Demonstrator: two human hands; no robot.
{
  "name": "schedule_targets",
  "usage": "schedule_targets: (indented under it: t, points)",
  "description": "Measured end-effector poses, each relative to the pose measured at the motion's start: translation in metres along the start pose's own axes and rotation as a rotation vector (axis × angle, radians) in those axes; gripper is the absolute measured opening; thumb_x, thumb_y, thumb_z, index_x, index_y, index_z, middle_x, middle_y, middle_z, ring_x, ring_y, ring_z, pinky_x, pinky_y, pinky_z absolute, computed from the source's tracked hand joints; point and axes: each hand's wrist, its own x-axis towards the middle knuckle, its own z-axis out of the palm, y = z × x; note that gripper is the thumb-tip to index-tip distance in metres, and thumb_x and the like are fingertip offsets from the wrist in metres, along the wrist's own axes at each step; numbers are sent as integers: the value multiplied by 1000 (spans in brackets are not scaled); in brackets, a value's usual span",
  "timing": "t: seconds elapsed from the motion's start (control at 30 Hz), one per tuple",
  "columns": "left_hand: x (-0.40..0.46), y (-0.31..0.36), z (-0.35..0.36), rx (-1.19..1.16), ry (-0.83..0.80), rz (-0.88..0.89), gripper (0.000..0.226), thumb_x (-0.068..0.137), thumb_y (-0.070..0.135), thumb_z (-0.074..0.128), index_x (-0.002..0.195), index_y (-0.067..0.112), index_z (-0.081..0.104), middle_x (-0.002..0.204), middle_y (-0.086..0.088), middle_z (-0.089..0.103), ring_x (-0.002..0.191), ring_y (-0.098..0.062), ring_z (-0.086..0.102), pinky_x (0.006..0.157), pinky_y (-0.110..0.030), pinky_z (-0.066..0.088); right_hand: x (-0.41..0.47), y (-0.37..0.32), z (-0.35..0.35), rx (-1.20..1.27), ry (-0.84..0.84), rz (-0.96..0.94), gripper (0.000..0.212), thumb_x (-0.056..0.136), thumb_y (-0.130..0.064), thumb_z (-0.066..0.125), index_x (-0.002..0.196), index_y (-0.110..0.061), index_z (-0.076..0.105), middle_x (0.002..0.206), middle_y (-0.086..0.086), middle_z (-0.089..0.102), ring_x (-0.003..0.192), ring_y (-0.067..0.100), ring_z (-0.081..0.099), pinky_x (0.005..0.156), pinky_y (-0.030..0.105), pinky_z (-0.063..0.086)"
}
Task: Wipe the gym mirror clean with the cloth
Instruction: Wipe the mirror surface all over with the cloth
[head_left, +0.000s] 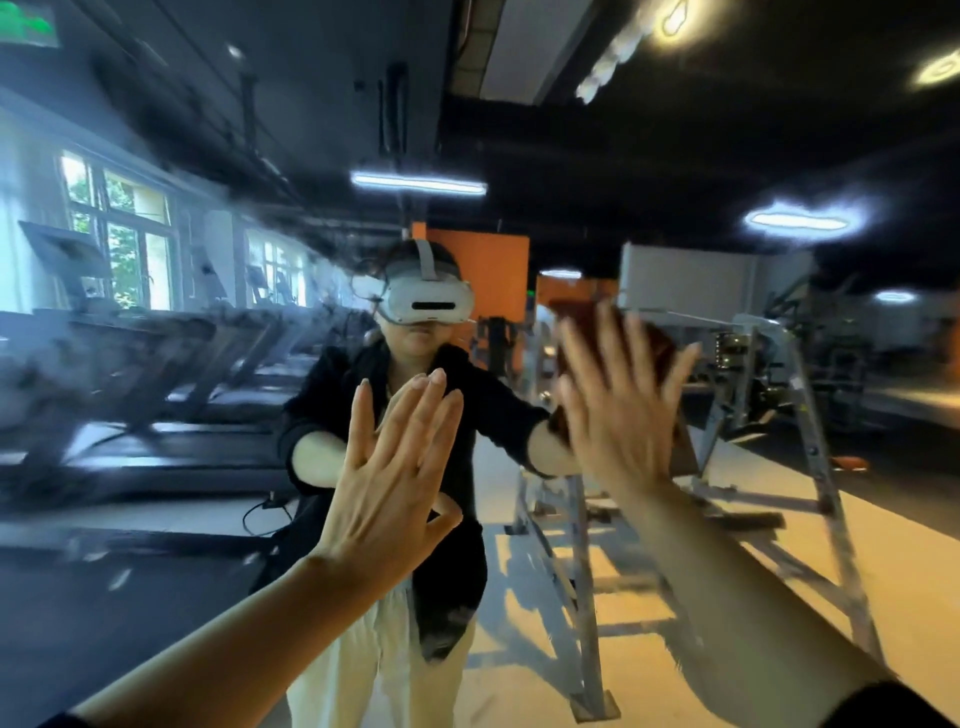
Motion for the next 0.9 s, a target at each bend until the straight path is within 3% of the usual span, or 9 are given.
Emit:
schedule_targets:
  t: [0.07, 0.13, 0.23, 0.4, 0.5, 0.6, 0.7, 0.8, 0.9]
  points:
    - [-16, 2, 6, -26, 26, -28, 119, 62, 41, 90, 156, 4, 26, 164, -17, 19, 152, -33, 16, 121, -62, 4, 9, 6, 2, 64, 55, 224, 51, 108, -43, 17, 157, -28, 18, 165, 8, 23, 153, 31, 13, 120, 62, -5]
    - [-37, 3, 14, -54, 40, -45, 119, 60, 37, 92, 155, 3, 28, 163, -18, 21, 152, -33, 16, 121, -61, 4, -4, -9, 8, 141, 99, 265, 53, 109, -41, 17, 157, -24, 25, 164, 12, 26, 153, 31, 14, 122, 61, 3]
    - [-64, 3, 25, -66, 19, -74, 117, 57, 29, 94, 153, 4, 32, 162, -19, 23, 151, -33, 16, 122, -60, 4, -62, -40, 19, 149, 35, 106, 52, 108, -37, 24, 158, -23, 22, 163, 13, 23, 154, 30, 10, 124, 54, -1]
    - [-86, 1, 24, -70, -72, -155, 112, 63, 25, 91, 155, 7, 30, 163, -17, 20, 153, -31, 13, 123, -54, -6, -199, -69, 23, 91, -236, -230, 55, 110, -38, 22, 162, -26, 8, 163, 12, 22, 155, 31, 4, 124, 54, 1]
    - [-92, -6, 16, -61, -85, -184, 111, 66, 25, 88, 157, 8, 27, 165, -16, 16, 154, -30, 9, 122, -49, -13, -184, -57, 17, 50, -236, -337, 54, 110, -38, 21, 161, -27, 10, 168, 8, 9, 155, 30, 3, 124, 53, -2]
    - [-96, -14, 10, -58, -90, -212, 114, 65, 23, 88, 158, 9, 23, 166, -14, 12, 154, -29, 4, 122, -47, -15, -111, -35, 13, 63, -46, -51, 52, 109, -38, 23, 159, -26, 17, 164, 12, 20, 153, 29, 11, 123, 52, -4]
    - [-102, -14, 11, -70, -130, -229, 123, 62, 24, 91, 159, 10, 17, 167, -14, 5, 154, -30, -1, 121, -48, -16, -70, -19, 18, 98, 65, 290, 53, 108, -36, 27, 158, -22, 24, 162, 17, 28, 150, 32, 17, 121, 61, 9]
    - [-112, -7, 13, -86, -168, -222, 133, 57, 26, 94, 160, 11, 12, 167, -14, -1, 154, -31, -4, 121, -50, -16, -96, -26, 25, 112, 69, 390, 53, 107, -35, 28, 157, -16, 29, 161, 20, 29, 150, 36, 20, 117, 66, 18]
    - [-122, -2, 14, -97, -194, -247, 137, 54, 27, 96, 160, 12, 11, 167, -15, -2, 154, -32, -7, 118, -59, -7, -159, -48, 22, 174, -41, 445, 53, 109, -37, 25, 156, -12, 29, 161, 24, 25, 150, 40, 17, 114, 68, 23]
